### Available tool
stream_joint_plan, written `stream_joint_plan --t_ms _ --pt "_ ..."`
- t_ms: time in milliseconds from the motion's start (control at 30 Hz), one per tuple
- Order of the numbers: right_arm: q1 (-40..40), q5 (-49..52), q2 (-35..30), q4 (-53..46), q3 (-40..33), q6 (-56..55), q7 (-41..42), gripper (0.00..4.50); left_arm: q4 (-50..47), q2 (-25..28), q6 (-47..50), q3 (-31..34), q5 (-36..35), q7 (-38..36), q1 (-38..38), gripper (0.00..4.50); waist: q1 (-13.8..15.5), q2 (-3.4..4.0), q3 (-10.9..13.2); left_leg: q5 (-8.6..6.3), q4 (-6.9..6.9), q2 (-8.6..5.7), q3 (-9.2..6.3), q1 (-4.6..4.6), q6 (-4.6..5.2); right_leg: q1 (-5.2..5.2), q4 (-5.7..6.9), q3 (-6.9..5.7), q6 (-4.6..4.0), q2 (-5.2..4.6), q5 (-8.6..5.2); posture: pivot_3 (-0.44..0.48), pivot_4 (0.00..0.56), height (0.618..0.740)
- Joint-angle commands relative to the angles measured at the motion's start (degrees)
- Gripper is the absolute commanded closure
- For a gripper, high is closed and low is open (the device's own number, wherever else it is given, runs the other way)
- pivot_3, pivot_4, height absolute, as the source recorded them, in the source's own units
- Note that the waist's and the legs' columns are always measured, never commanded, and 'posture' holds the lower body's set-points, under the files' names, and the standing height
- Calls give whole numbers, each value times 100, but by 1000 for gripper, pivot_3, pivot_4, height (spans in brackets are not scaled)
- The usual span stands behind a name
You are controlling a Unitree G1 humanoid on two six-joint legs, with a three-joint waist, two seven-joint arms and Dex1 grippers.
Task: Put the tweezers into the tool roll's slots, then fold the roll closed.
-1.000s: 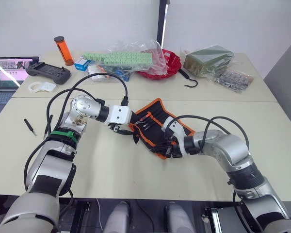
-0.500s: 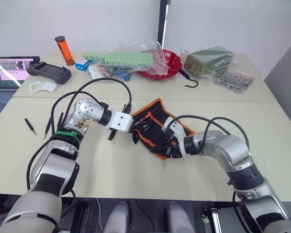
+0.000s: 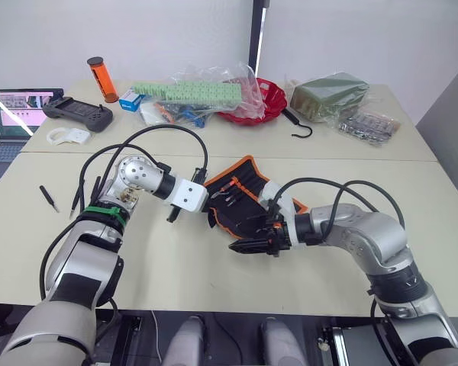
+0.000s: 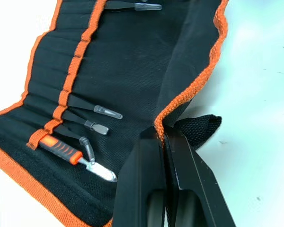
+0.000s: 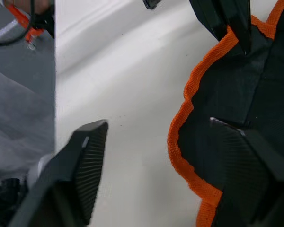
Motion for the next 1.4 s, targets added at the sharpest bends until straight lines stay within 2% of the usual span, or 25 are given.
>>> stream_joint_plan --t_ms 33,167,367,500,567,633,800,833,1000,1100,1267,1400 --pt "60 439 269 160 -494 205 -166 54 -340 229 -569 -170 182 -23 51 4500 -12 0 0 0 -1 0 0 1 0 -1 0 0 0 0 0 0 150 740" --pt "23 572 457 379 -750 318 -393 54 -383 333 -796 -257 311 131 30 4500 -7 1 0 0 0 -1 -1 1 0 -1 4 0 0 0 0 0 150 740" --pt "108 517 538 452 -666 365 -661 54 -475 374 -1059 -380 578 494 109 4500 -8 1 0 0 2 -2 -1 1 0 -1 4 1 0 0 0 0 150 740" --pt "202 475 648 449 -623 418 -900 1173 -547 344 -1004 -429 536 577 143 4500 -6 1 0 0 2 -2 -2 1 0 -1 5 1 0 0 0 0 150 740" --pt "247 424 765 513 -616 417 -1075 1959 -564 355 -1011 -454 556 602 142 4500 -9 1 0 0 4 -3 -3 1 0 -1 5 1 0 0 0 0 150 740" --pt "344 277 822 609 -484 304 -1181 2515 -567 353 -991 -475 513 582 146 4500 -10 1 0 0 4 -3 -3 1 0 -1 6 1 0 0 0 0 150 740" --pt "592 7 880 826 -220 51 -1260 4276 -650 345 -866 -469 302 465 190 4500 -16 -1 -2 0 5 -5 -4 1 0 0 7 2 1 0 0 0 150 740" --pt "645 -55 869 852 -137 8 -1259 4452 -667 344 -833 -455 238 427 210 4500 -19 -5 -4 0 5 -5 -5 6 0 4 7 2 1 0 0 0 150 740" --pt "765 -363 795 1004 191 -186 -1323 4452 -946 412 -27 -304 -461 -224 431 4500 -52 -18 -19 0 5 -4 -8 15 0 11 8 1 2 1 -1 0 150 740" --pt "806 -569 660 1070 471 -334 -1273 4500 -1172 449 994 28 -1182 -660 603 3616 -76 -35 -32 0 6 -3 -13 19 1 17 9 0 2 3 -1 0 150 740" --pt "786 -698 602 1159 640 -405 -1266 4500 -1174 836 2115 568 -1696 -1050 578 1938 -102 -56 -47 0 6 10 -27 22 1 22 8 1 2 26 -1 0 150 740" --pt "764 -770 538 1155 748 -449 -1210 4500 -1237 962 3132 1049 -2108 -1046 490 627 -78 -64 -54 0 6 14 -36 25 0 30 7 1 2 34 -2 0 150 740"
